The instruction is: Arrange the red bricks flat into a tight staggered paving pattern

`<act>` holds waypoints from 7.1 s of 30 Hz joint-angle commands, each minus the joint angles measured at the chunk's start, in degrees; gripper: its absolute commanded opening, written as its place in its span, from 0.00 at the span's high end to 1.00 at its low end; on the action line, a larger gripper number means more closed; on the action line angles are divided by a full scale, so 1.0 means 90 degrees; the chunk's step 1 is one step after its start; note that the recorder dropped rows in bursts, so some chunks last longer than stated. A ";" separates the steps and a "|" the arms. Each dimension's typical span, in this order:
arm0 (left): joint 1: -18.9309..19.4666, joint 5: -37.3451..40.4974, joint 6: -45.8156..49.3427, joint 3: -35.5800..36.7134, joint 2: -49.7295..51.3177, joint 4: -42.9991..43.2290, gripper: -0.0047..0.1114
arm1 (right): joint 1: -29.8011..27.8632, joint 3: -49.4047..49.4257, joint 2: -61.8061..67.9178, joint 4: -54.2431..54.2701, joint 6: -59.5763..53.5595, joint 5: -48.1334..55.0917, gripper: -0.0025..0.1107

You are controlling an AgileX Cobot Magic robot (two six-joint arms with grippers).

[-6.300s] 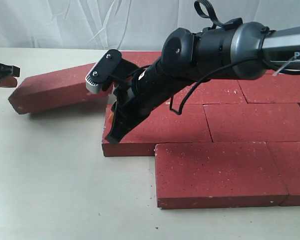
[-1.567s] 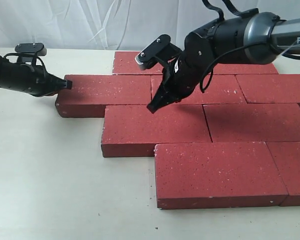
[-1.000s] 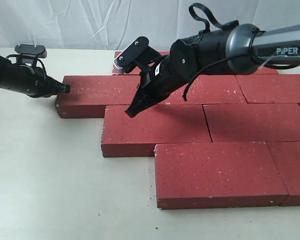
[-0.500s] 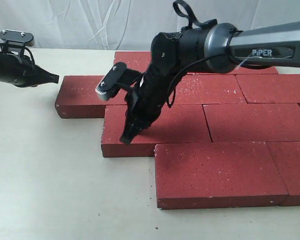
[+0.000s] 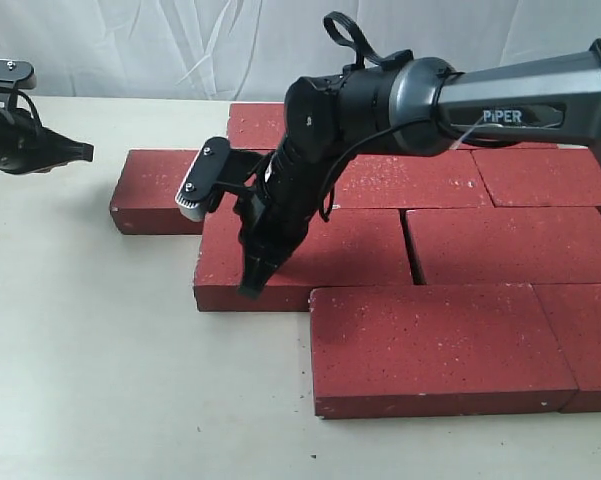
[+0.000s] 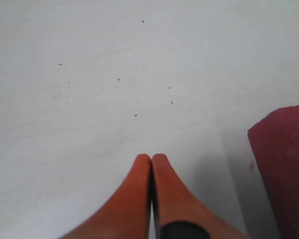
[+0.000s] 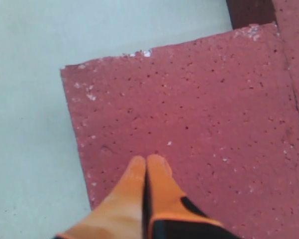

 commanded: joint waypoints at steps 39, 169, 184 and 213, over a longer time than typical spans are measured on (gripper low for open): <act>0.0019 0.0415 -0.0028 0.0020 -0.0061 -0.0097 0.96 | 0.0636 -0.1475 0.0990 -0.0318 0.0835 -0.0128 0.99; -0.1448 0.0135 -0.8983 0.5986 -1.2981 0.9075 0.96 | -0.4567 0.5778 -1.1064 -0.1898 0.4240 -0.3649 0.99; -0.1030 -0.0146 -0.9519 0.7059 -1.2981 0.9301 0.96 | -0.4567 0.5778 -1.1064 -0.1898 0.4240 -0.3652 0.99; -0.0929 0.0184 -0.9519 0.7477 -1.2981 0.8945 0.96 | -0.4567 0.5778 -1.1064 -0.1887 0.4240 -0.3616 0.99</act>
